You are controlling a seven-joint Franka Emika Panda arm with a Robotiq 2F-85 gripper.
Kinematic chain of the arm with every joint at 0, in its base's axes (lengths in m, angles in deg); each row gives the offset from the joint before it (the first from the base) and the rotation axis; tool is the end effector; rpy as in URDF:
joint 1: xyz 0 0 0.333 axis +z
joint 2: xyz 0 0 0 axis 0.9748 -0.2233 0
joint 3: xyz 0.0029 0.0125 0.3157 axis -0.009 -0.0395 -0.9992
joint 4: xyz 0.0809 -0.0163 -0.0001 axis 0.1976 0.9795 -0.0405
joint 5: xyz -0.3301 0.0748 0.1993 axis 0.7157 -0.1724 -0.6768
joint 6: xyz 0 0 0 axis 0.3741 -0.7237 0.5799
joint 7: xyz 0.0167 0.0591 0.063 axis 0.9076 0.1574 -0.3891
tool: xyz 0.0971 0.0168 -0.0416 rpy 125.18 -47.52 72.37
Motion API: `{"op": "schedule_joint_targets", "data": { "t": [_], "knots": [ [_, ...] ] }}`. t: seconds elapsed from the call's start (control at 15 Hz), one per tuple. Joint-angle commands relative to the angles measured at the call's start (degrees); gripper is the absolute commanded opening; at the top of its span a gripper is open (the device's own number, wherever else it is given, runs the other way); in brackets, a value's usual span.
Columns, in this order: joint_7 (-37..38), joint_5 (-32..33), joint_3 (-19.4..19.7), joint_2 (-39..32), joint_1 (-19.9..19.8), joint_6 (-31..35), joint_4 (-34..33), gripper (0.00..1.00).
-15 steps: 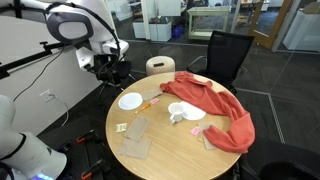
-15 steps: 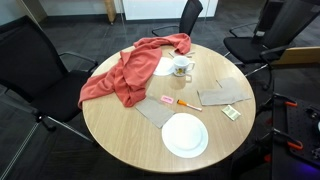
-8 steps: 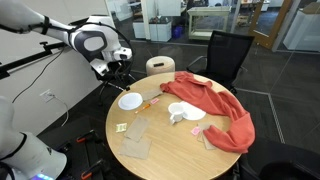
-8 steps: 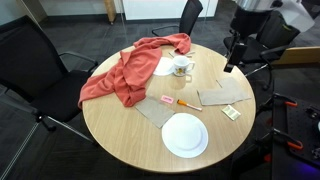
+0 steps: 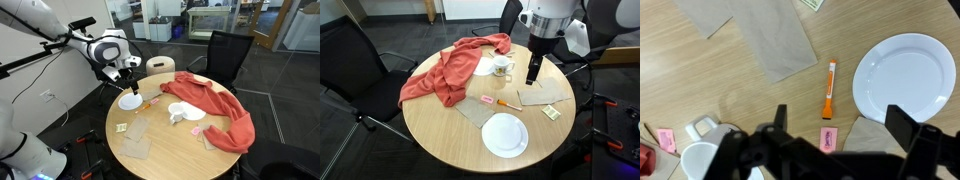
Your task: Put the yellow sharpie in the mug
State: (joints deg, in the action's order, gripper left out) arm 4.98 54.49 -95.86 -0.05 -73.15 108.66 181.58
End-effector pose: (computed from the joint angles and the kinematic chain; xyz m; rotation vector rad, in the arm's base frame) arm 0.4976 0.0983 0.3162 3.0710 0.2207 0.0105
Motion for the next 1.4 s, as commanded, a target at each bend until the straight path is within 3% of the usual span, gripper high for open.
{"op": "schedule_joint_targets", "data": {
  "t": [0.0,1.0,1.33],
  "knots": [
    [-0.1,-0.1,0.7,0.0,0.7,-0.2,-0.2,1.0],
    [1.4,-0.6,1.6,-17.1,3.0,9.4,-4.9,1.0],
    [5.1,1.6,4.5,-22.5,5.5,10.1,-9.5,1.0]
  ]
}}
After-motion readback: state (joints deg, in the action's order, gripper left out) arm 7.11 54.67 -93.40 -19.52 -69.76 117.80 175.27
